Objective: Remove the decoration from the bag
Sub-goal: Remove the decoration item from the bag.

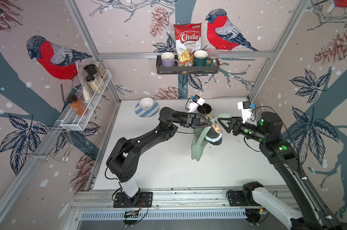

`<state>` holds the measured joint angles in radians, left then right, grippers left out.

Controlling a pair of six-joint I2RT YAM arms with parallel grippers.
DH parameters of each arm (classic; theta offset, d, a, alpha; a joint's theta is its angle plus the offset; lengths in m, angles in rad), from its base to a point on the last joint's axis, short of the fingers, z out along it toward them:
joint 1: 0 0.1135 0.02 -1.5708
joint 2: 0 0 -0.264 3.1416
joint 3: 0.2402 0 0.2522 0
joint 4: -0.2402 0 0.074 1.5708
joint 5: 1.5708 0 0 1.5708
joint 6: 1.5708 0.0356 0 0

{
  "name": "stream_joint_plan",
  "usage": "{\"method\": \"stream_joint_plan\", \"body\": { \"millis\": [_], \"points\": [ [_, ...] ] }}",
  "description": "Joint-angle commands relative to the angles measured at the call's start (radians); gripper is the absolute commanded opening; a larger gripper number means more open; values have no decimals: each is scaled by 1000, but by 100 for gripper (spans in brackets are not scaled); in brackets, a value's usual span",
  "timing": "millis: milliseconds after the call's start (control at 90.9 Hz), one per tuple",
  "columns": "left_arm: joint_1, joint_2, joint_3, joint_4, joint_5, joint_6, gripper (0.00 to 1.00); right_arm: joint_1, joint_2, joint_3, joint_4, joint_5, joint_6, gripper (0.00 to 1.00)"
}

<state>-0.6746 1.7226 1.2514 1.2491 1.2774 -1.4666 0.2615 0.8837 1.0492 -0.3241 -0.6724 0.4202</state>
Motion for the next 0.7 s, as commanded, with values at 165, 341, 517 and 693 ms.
{"method": "stream_joint_plan", "body": {
  "millis": [165,341,517,693],
  "points": [
    [-18,-6,1,134,45,-80,0,-82,-18,1,57,-280,-39,76],
    [-24,-7,-5,131,40,-75,0,-93,-55,14,78,-279,-17,5],
    [-25,-17,-28,-30,-36,82,0,-91,-68,54,56,-255,11,0],
    [-61,-228,0,-1128,-332,957,0,-91,-96,57,43,-219,11,0]
  ]
}}
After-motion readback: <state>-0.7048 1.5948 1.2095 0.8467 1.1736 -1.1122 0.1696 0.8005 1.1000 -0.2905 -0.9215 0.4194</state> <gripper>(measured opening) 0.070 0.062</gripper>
